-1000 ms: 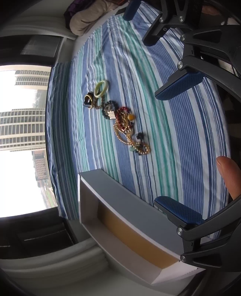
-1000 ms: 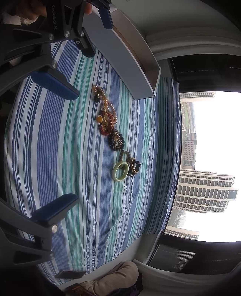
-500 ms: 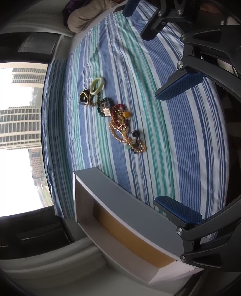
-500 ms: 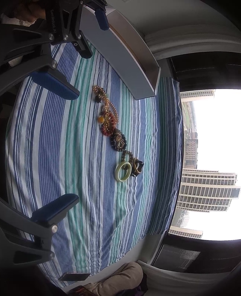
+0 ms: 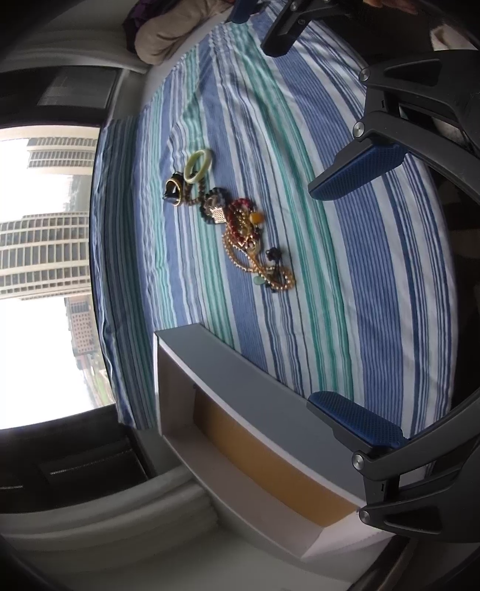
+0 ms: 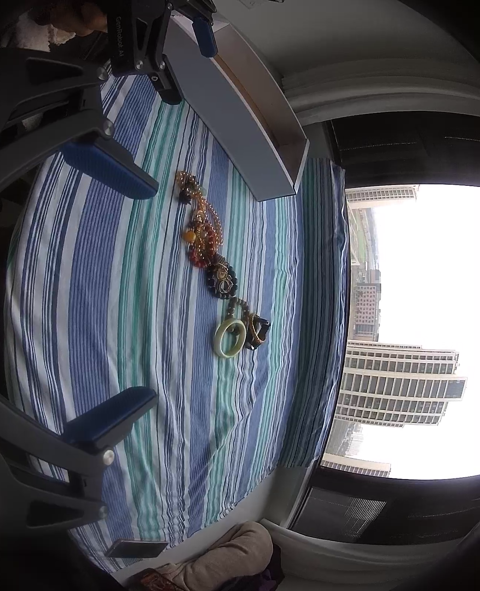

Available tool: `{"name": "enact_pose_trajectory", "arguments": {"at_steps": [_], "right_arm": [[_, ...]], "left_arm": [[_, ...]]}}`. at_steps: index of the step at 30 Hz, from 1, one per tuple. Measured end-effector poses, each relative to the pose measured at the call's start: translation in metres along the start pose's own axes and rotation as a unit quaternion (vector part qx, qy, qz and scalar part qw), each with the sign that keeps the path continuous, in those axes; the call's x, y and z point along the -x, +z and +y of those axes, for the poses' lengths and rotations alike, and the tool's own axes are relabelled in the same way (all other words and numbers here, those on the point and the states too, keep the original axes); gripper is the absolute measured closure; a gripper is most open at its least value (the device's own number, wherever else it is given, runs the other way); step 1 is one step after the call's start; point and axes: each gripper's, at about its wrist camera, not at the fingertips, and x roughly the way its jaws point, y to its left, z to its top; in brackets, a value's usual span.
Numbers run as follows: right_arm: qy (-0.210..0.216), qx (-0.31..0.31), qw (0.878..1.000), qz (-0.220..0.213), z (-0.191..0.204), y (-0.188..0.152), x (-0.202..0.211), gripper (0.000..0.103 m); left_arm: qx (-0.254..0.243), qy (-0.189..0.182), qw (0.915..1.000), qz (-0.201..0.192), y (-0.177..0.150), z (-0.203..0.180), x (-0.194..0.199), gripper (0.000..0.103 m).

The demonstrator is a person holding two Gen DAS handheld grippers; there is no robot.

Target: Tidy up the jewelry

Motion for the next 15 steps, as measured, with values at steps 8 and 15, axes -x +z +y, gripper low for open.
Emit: {"name": "enact_pose_trajectory", "arguments": {"at_steps": [8, 15], "right_arm": [[0.01, -0.01, 1.0, 0.011, -0.0052, -0.0045, -0.0025, 0.0], [0.009, -0.008, 1.0, 0.02, -0.0029, -0.0073, -0.0026, 0.0]], "left_arm": [[-0.008, 0.004, 1.0, 0.003, 0.0011, -0.0061, -0.0002, 0.0], [-0.01, -0.003, 0.9999, 0.006, -0.0002, -0.0083, -0.001, 0.0]]}}
